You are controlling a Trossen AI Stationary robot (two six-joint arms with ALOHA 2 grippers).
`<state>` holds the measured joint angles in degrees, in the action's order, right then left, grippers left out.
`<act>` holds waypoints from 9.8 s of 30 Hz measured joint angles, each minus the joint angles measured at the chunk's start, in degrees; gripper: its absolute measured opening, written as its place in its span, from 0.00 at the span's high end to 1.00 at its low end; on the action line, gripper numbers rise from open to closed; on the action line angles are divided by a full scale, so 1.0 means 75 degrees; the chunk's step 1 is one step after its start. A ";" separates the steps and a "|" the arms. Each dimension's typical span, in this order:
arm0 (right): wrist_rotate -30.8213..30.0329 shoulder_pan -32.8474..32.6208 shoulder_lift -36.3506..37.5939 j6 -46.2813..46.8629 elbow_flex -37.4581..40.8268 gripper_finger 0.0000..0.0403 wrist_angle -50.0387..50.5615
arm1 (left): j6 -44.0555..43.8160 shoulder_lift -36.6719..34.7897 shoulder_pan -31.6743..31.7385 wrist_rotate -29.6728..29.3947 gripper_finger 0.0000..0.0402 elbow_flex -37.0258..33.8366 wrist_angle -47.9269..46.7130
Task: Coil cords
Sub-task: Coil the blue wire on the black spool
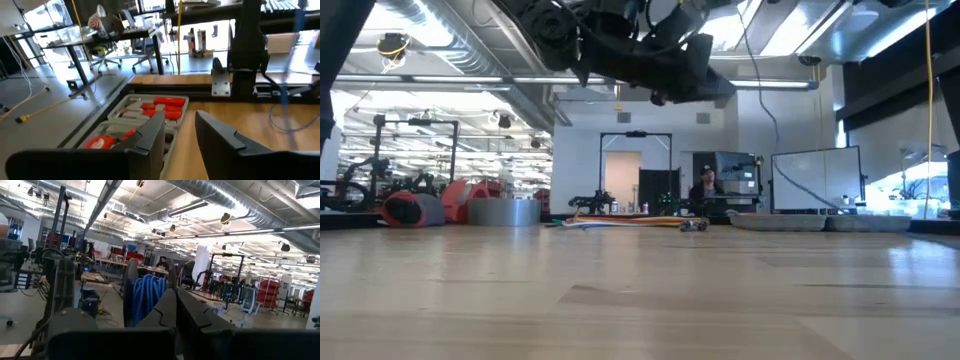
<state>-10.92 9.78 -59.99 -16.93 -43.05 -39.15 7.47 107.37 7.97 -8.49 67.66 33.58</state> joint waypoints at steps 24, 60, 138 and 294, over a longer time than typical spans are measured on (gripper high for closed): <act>0.0009 0.0000 -0.0009 -0.0006 0.0023 0.99 0.0026 | -0.0955 0.0002 -0.0052 0.2430 0.75 0.0162 0.0531; 0.0026 -0.0006 -0.0023 -0.0021 0.0041 0.99 0.0155 | -0.0194 0.0251 -0.0083 0.1307 0.99 0.0466 0.0217; -0.2380 -0.0874 -0.1338 -0.3276 0.0029 0.99 -0.0139 | 0.0325 -0.0487 0.0087 -0.0423 0.98 0.0764 -0.3534; -0.1122 0.0156 -0.2320 -0.0076 -0.0408 0.99 0.2283 | -0.0391 -0.1696 -0.0819 -0.1594 1.00 0.0758 -0.4423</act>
<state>-19.34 10.95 -77.38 -17.50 -46.11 -22.03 4.54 94.65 1.83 -20.45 73.34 0.41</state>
